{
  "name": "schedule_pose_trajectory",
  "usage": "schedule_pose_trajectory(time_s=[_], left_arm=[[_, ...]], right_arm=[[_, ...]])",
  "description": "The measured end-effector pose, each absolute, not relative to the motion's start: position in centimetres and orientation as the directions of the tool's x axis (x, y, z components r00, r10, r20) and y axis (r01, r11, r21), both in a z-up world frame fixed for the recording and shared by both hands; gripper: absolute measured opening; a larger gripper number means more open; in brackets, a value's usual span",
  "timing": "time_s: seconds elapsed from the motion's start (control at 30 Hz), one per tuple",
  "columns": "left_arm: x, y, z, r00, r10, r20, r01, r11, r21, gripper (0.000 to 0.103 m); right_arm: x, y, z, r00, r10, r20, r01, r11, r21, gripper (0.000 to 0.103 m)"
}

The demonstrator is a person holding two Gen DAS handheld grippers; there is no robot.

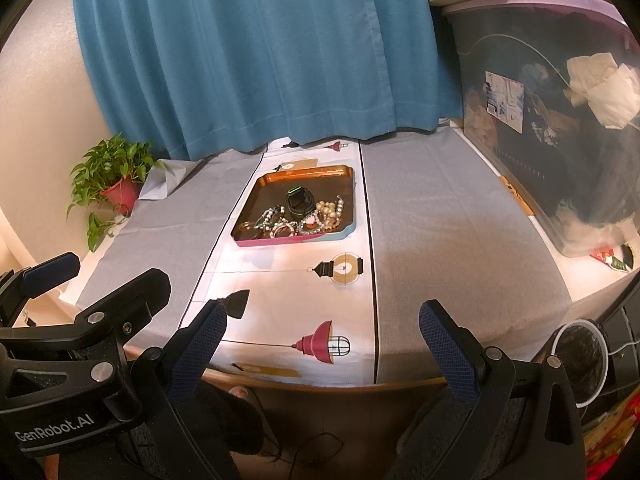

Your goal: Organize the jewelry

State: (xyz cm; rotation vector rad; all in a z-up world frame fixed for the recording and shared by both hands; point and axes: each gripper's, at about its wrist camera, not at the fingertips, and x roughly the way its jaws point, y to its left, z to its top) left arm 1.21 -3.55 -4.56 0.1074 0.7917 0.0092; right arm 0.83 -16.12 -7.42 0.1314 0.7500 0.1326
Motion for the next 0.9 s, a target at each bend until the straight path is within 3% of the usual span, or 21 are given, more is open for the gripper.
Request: schedule_pose_trajectory(time_s=[0.9], left_arm=[[1.23, -3.57, -4.54, 0.699, 0.050, -0.713, 0.033, 0.994, 0.101, 0.103]], right_arm=[[0.81, -16.32, -7.46, 0.722, 0.168, -0.671, -0.072, 0.983, 0.169, 0.097]])
